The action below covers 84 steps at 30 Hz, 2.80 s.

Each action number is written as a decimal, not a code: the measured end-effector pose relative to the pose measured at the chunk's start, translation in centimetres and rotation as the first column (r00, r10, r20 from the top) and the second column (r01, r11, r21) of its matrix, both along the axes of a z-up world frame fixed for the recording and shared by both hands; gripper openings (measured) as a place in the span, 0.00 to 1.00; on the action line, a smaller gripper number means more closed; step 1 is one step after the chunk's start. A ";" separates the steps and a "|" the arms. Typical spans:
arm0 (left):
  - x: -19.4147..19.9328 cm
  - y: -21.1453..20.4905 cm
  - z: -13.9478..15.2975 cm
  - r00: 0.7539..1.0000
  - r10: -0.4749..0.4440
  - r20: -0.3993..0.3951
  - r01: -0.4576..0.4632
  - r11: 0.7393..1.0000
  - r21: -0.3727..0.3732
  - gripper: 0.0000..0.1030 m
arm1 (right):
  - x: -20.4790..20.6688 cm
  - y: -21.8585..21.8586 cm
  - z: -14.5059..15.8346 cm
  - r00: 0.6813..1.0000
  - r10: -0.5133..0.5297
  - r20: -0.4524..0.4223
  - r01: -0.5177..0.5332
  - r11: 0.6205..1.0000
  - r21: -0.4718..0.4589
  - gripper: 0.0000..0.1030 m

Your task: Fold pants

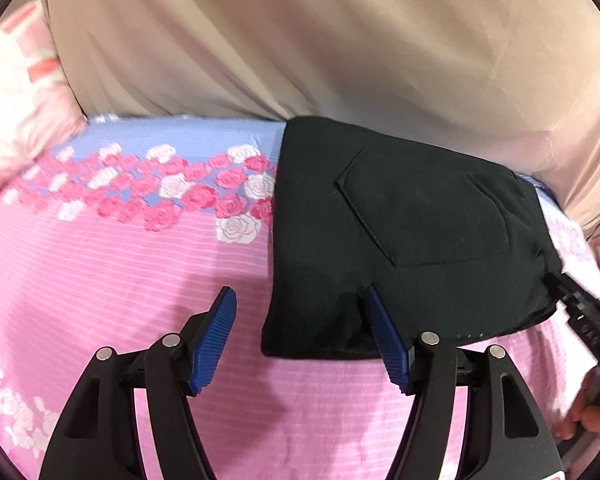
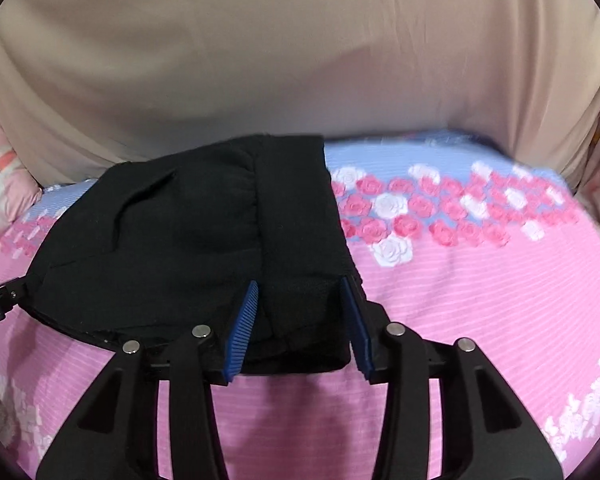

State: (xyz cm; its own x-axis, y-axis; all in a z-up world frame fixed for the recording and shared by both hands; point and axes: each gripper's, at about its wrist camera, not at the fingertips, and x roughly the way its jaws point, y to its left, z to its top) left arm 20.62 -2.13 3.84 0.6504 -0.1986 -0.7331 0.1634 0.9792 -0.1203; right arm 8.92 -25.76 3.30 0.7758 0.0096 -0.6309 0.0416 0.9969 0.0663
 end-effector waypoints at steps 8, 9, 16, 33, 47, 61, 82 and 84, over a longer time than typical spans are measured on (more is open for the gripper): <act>-1.8 -0.6 0.5 0.999 0.017 0.046 -0.020 0.998 0.057 0.71 | -1.8 -0.4 0.7 0.999 -0.024 0.047 0.023 0.999 0.032 0.43; -2.0 -0.6 0.4 0.999 0.021 0.045 -0.024 0.998 0.056 0.72 | -1.5 -1.2 0.0 0.999 -0.045 0.023 0.044 0.998 0.054 0.43; -5.5 -2.1 0.1 0.993 -0.014 0.114 0.001 0.993 0.116 0.78 | -5.1 -2.9 -0.4 0.996 -0.080 0.035 0.076 0.994 0.084 0.56; -9.4 -2.3 0.4 0.972 0.033 0.235 -0.047 0.997 0.054 0.83 | -10.3 2.0 -0.6 0.994 -0.046 0.102 0.057 0.992 -0.109 0.94; -9.4 -2.3 0.4 0.971 0.036 0.237 -0.051 0.997 0.057 0.84 | -10.0 1.8 -1.0 0.995 -0.078 0.067 0.084 0.992 -0.091 0.94; -9.4 -2.3 0.3 0.971 0.036 0.237 -0.051 0.997 0.057 0.84 | -10.1 1.7 -1.0 0.995 -0.079 0.066 0.084 0.992 -0.090 0.94; -9.4 -2.4 0.4 0.971 0.035 0.237 -0.050 0.997 0.059 0.84 | -10.0 1.7 -1.2 0.995 -0.082 0.053 0.087 0.991 -0.099 0.95; -9.4 -2.4 0.4 0.971 0.035 0.237 -0.050 0.997 0.059 0.84 | -10.0 1.6 -1.2 0.995 -0.082 0.053 0.087 0.991 -0.100 0.95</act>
